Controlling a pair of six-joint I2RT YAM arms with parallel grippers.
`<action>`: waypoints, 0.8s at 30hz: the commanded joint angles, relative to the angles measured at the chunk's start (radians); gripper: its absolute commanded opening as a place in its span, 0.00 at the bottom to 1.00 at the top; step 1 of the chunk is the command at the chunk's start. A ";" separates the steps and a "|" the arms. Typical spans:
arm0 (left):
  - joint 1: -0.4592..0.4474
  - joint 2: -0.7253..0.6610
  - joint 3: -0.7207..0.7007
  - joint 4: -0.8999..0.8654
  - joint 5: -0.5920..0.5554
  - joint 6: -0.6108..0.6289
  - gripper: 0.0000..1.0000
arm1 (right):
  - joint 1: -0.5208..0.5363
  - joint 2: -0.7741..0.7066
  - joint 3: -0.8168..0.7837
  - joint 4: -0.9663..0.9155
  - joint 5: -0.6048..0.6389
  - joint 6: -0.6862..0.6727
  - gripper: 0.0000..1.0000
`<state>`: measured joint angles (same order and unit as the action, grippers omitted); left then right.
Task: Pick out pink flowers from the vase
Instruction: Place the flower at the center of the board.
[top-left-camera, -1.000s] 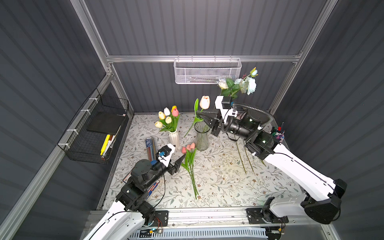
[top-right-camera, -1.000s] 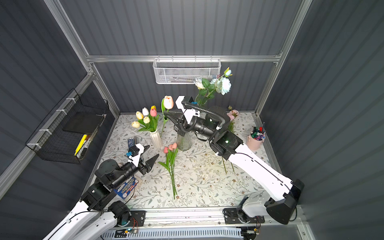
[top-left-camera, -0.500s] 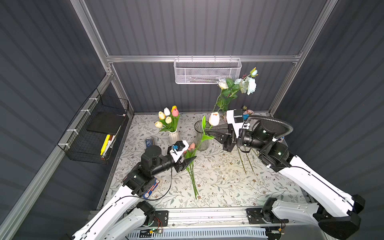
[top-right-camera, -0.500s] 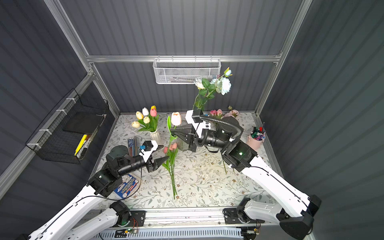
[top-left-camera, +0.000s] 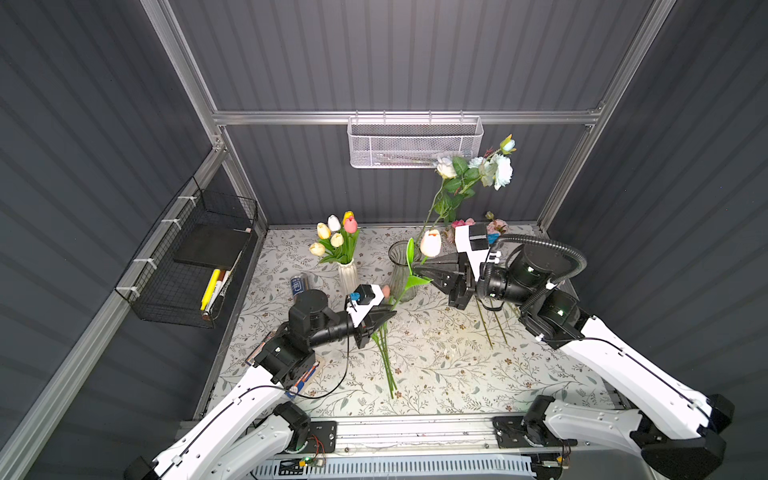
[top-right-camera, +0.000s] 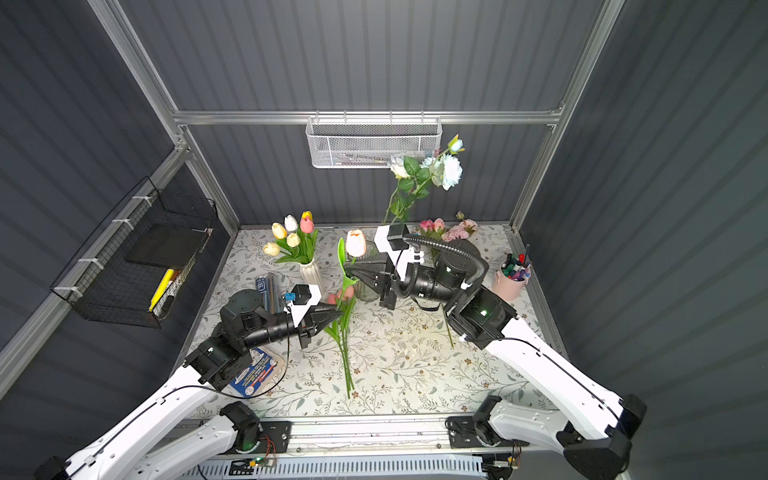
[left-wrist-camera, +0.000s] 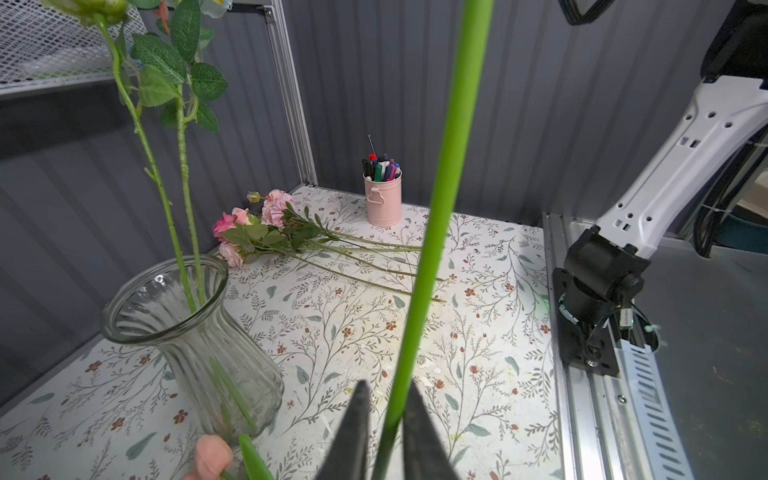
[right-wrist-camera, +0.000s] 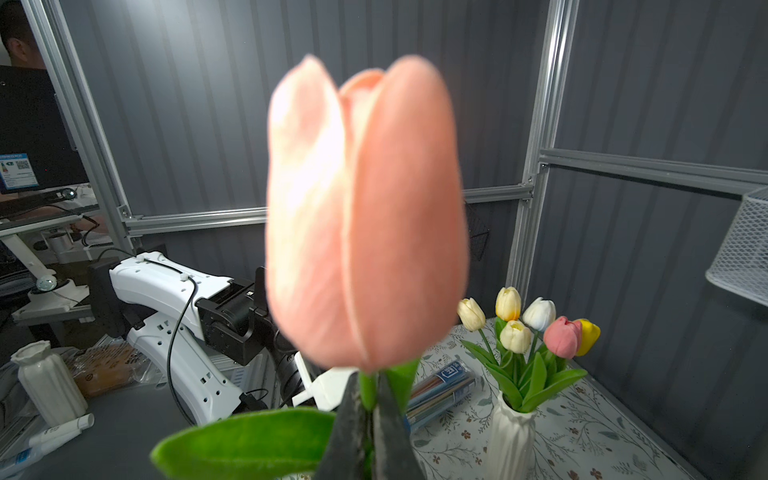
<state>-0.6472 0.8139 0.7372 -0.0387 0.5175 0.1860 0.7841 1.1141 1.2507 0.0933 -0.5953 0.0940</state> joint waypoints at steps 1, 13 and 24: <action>-0.004 -0.013 -0.011 0.039 0.020 -0.004 0.00 | 0.001 0.001 -0.005 0.045 0.010 0.023 0.02; -0.004 -0.088 -0.095 0.146 -0.066 -0.126 0.00 | 0.001 -0.074 -0.087 -0.015 0.216 0.047 0.58; -0.004 -0.070 -0.178 0.395 -0.093 -0.343 0.00 | 0.051 0.017 -0.231 0.197 0.055 0.280 0.56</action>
<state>-0.6472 0.7364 0.5724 0.2440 0.4366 -0.0734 0.8101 1.1049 1.0161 0.2031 -0.5022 0.3008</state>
